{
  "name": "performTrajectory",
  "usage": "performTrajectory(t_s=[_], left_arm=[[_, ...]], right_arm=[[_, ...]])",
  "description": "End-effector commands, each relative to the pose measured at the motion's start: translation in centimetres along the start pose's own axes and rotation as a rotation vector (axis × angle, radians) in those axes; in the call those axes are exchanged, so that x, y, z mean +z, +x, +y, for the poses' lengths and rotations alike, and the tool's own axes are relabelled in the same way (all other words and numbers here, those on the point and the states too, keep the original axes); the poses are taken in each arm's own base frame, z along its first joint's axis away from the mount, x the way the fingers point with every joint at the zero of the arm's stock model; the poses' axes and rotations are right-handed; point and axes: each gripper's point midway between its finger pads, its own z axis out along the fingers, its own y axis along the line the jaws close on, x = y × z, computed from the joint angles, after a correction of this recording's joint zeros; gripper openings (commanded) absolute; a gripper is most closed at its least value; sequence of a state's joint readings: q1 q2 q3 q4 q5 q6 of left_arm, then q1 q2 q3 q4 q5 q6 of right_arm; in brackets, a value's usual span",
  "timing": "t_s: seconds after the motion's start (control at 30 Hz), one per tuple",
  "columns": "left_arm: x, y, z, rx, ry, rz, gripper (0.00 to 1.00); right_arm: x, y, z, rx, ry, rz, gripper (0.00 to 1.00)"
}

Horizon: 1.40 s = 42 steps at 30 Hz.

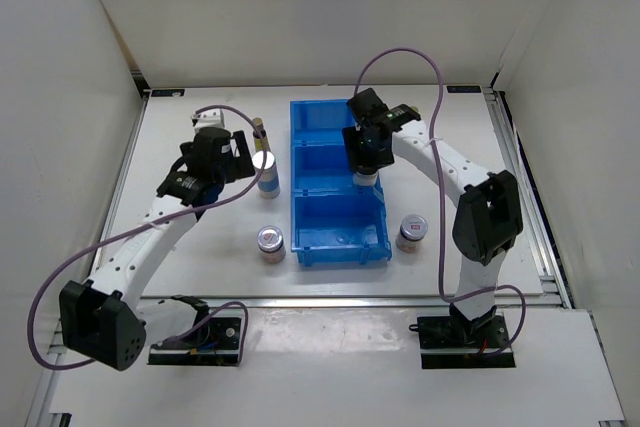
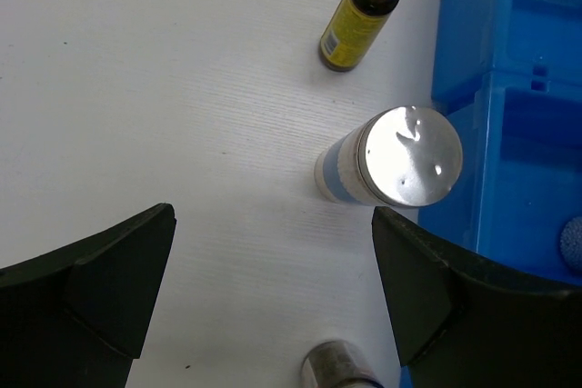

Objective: Organize the condiment bottles

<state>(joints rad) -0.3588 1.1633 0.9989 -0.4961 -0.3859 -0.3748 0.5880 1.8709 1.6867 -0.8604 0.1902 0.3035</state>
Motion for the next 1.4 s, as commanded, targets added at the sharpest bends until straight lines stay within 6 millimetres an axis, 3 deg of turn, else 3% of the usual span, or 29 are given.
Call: performTrajectory(t_s=[0.0, 0.13, 0.27, 0.33, 0.37, 0.53, 0.63, 0.8, 1.07, 1.37], left_arm=[[-0.5, -2.2, -1.3, -0.019, 0.040, -0.035, 1.00], [0.1, -3.6, -2.5, -0.020, 0.053, -0.047, 1.00], [1.5, -4.2, -3.3, -0.010, 0.052, -0.045, 1.00], [1.4, -5.3, -3.8, -0.021, 0.062, -0.070, 1.00], [1.9, -4.9, -3.9, -0.005, 0.065, -0.053, 1.00], [2.7, -5.6, -5.8, -0.004, 0.125, -0.078, 1.00], [3.5, -5.5, -6.5, 0.013, 0.131, -0.073, 1.00], [4.5, -5.1, -7.0, 0.040, 0.131, -0.051, 1.00], [5.4, -4.4, -8.2, 0.081, 0.166, -0.025, 1.00], [6.2, -3.6, -8.6, 0.089, 0.177, -0.002, 1.00]], right_arm=[[-3.3, -3.0, -0.3, 0.027, 0.012, -0.123, 0.75], [-6.8, -4.8, -1.0, 0.043, 0.030, -0.208, 0.99], [-10.9, -5.8, -1.3, 0.049, 0.005, -0.298, 0.99], [-11.9, -5.7, -1.3, 0.050, -0.012, -0.310, 0.99], [-13.2, -5.8, -1.2, 0.052, -0.033, -0.334, 0.99], [-15.5, -4.1, -0.8, 0.053, -0.091, -0.360, 0.99], [-16.2, -3.0, -1.3, 0.055, -0.095, -0.373, 0.99], [-14.8, 0.1, -2.1, 0.055, -0.077, -0.313, 0.99], [-14.8, 3.9, -3.4, 0.073, -0.062, -0.291, 0.99], [-15.2, 5.0, -4.2, 0.082, -0.038, -0.280, 0.99]])
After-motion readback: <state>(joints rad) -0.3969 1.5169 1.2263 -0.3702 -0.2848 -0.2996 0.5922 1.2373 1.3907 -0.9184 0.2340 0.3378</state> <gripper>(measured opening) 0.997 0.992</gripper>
